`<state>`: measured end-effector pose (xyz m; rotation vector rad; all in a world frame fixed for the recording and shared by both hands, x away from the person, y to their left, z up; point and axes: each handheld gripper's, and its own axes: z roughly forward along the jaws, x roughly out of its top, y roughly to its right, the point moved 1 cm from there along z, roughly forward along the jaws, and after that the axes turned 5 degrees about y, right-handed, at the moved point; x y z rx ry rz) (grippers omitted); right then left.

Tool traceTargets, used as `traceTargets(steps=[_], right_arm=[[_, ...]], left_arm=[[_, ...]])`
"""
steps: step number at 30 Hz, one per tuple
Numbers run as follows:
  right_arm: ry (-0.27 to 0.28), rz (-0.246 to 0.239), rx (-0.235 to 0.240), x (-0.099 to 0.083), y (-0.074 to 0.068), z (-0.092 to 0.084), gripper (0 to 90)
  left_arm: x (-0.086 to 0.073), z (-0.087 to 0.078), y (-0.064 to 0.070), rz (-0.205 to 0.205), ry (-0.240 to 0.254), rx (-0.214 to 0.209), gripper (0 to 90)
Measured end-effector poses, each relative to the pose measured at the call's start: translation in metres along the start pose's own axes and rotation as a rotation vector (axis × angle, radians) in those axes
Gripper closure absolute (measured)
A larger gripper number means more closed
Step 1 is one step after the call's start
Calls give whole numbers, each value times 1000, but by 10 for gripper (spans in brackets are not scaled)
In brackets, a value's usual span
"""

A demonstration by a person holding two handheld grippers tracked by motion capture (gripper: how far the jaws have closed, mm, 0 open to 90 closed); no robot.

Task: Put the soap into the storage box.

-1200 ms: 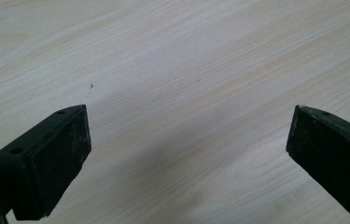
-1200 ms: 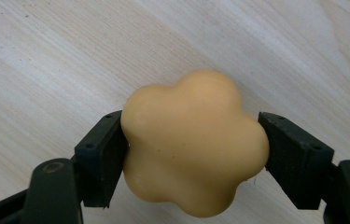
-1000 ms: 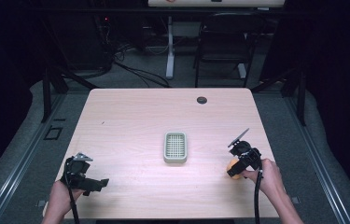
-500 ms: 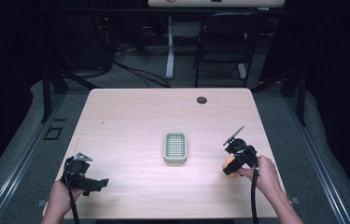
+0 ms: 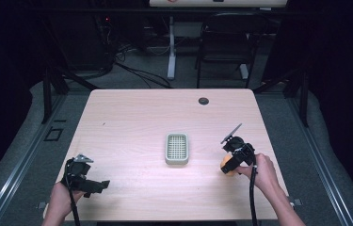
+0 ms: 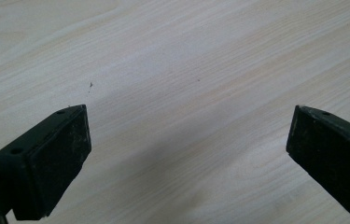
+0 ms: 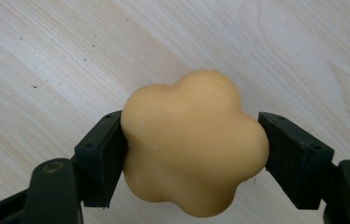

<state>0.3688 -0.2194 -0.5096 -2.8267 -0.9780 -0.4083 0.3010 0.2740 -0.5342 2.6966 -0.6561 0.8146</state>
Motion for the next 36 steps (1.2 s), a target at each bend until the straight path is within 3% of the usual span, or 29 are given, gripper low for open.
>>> traceTargets(steps=[22,23,36], right_arm=[[3,-43,15,24,-10,1,264],[26,-28,21,24,-12,3,264],[10,-62,21,40,-17,5,264]], left_arm=[[0,0,0,-3,-1,0,2],[0,0,0,-3,-1,0,2],[-1,1,-1,-4,0,0,2]])
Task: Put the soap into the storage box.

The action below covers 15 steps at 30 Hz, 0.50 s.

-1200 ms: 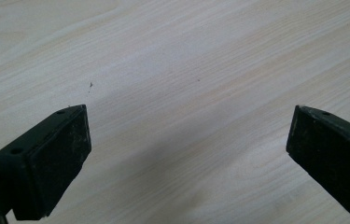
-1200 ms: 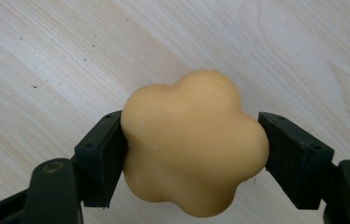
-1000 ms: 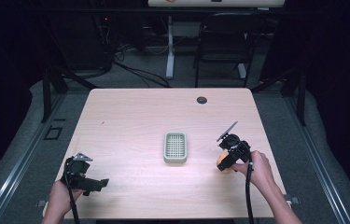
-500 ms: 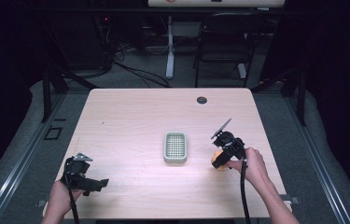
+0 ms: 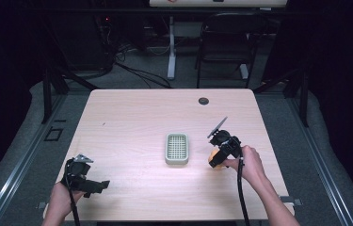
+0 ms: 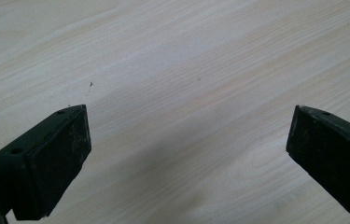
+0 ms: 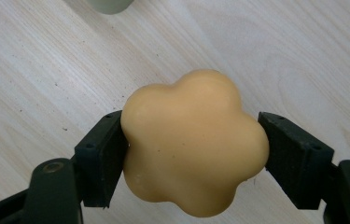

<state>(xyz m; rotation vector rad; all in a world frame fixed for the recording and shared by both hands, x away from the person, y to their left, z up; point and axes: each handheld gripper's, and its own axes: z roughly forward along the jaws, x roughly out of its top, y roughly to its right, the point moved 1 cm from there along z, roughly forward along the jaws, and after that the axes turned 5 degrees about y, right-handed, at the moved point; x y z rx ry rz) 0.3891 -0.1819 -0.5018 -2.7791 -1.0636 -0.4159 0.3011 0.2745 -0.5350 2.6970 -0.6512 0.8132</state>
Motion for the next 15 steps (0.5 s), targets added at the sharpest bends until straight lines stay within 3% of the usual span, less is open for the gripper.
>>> traceTargets(steps=[15], right_arm=[[27,-25,8,24,-7,-6,264]], left_arm=[[0,0,0,0,-1,0,2]])
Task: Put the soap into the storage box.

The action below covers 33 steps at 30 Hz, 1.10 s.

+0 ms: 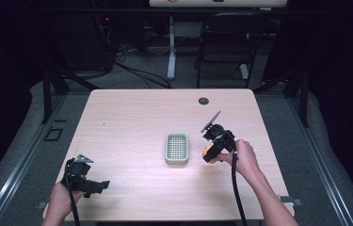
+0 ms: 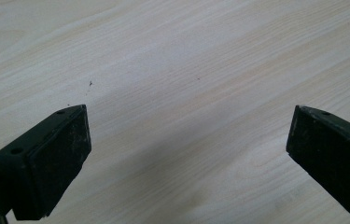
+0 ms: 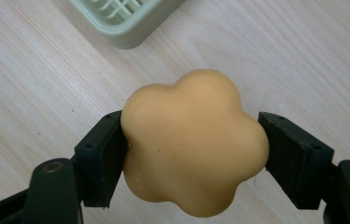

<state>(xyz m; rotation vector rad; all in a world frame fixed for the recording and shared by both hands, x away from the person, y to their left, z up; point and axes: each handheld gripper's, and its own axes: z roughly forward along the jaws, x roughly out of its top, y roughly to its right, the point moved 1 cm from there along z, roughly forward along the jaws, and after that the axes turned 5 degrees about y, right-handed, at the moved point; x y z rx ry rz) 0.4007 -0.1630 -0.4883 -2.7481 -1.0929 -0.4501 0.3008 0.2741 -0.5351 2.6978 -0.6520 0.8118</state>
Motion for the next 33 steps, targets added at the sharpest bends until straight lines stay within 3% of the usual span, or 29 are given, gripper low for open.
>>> traceTargets(steps=[33], right_arm=[[41,-52,15,44,-11,0,264]], left_arm=[[1,2,1,12,1,-11,2]])
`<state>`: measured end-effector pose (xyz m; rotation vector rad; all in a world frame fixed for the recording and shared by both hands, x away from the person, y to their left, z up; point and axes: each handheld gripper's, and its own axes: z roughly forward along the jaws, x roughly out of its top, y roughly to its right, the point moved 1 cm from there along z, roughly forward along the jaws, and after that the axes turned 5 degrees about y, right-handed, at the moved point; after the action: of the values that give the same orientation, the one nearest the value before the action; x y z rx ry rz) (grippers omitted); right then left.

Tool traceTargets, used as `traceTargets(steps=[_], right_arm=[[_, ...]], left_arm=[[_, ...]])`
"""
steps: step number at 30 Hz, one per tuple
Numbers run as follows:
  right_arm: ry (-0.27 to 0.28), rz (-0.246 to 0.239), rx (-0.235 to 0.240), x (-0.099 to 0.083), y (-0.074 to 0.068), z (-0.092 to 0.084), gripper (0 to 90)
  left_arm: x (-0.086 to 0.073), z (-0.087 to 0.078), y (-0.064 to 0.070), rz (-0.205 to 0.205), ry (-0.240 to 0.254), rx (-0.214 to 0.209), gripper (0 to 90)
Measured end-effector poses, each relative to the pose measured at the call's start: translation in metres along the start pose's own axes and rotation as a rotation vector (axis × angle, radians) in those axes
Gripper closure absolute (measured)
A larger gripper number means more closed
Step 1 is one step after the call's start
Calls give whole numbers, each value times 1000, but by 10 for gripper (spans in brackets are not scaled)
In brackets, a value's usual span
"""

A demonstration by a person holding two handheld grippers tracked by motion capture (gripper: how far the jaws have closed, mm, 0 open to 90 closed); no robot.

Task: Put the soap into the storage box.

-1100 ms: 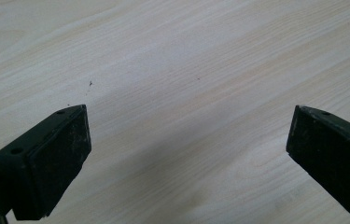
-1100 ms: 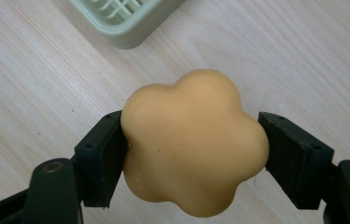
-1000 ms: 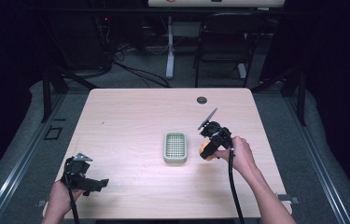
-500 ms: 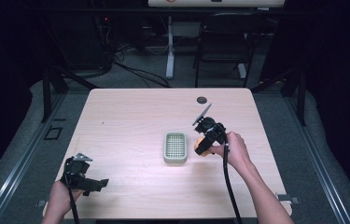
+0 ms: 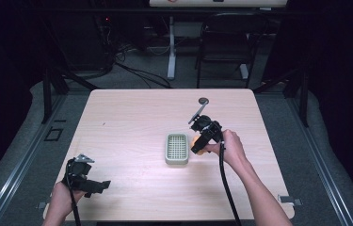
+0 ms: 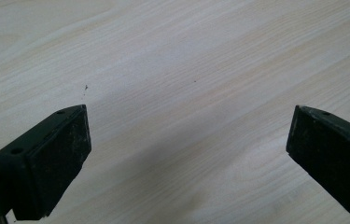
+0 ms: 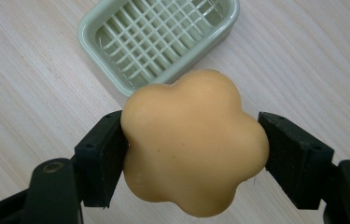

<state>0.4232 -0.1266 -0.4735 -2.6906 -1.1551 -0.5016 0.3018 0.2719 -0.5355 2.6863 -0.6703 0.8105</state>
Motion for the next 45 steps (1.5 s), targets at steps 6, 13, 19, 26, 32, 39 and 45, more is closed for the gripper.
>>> traceTargets(steps=[6,13,19,26,32,39,45], right_arm=[[0,-17,0,6,-3,1,264],[5,-28,6,14,-5,2,264],[16,-28,10,19,-7,2,264],[24,-32,18,25,-9,7,264],[22,-32,29,32,-11,12,264],[18,-45,30,41,-14,20,264],[-2,-53,31,46,-15,27,264]], left_arm=[[0,0,-1,-2,2,-3,2],[0,0,-2,-3,2,-6,2],[0,0,-2,-2,2,-6,2],[0,0,-2,-3,0,-7,2],[0,0,-2,-2,0,-8,2],[0,0,-1,-2,1,-8,2],[0,0,-2,-3,0,-11,2]])
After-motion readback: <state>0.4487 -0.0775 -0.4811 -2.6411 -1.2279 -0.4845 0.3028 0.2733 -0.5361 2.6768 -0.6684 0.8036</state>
